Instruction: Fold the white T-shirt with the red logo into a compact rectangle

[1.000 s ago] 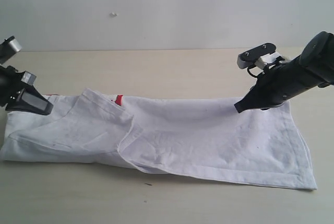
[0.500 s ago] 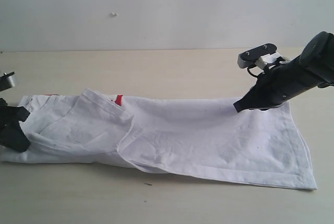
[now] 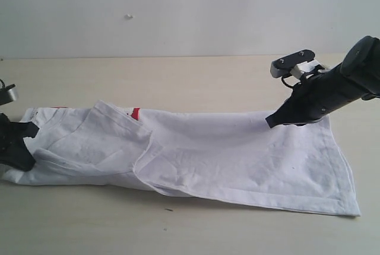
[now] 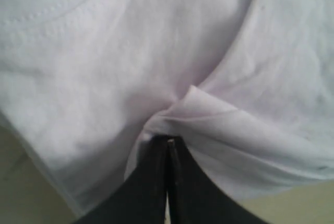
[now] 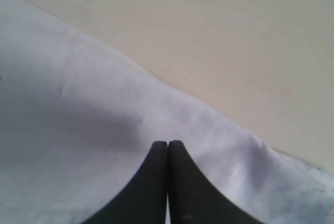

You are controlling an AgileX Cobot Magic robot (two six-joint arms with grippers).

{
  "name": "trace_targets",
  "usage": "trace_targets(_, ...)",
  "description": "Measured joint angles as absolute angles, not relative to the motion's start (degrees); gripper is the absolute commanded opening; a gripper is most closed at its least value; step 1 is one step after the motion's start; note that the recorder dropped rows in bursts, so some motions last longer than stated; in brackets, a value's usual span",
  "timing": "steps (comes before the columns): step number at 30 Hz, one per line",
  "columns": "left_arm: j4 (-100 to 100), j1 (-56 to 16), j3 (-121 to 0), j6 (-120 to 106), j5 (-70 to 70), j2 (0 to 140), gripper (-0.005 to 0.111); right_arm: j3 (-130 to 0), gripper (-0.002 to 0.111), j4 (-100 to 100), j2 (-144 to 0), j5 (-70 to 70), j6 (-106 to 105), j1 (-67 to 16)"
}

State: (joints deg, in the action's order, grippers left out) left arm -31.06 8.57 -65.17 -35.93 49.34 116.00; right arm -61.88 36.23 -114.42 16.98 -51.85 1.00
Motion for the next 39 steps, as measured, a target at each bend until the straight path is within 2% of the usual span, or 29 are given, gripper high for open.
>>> trace_targets(7,-32.4,11.4,-66.4,-36.8,48.3,109.4,0.003,-61.9,0.000,36.2,-114.4,17.0,-51.8,1.0)
trace_targets(10,-34.0,13.5,-66.4,-37.0,47.1,107.7,0.019,-61.9,0.000,36.2,-114.4,17.0,-51.8,1.0)
trace_targets(14,-35.0,16.2,-66.4,-37.0,47.4,107.8,0.055,-61.9,0.000,36.2,-114.4,17.1,-51.8,1.0)
trace_targets(17,-35.1,17.1,-66.4,-37.1,47.6,108.5,0.073,-61.9,0.000,36.2,-114.4,17.1,-51.8,1.0)
trace_targets(39,-38.5,17.3,-66.4,-40.1,46.3,114.3,0.073,-61.9,0.000,36.2,-114.4,17.6,-51.8,1.0)
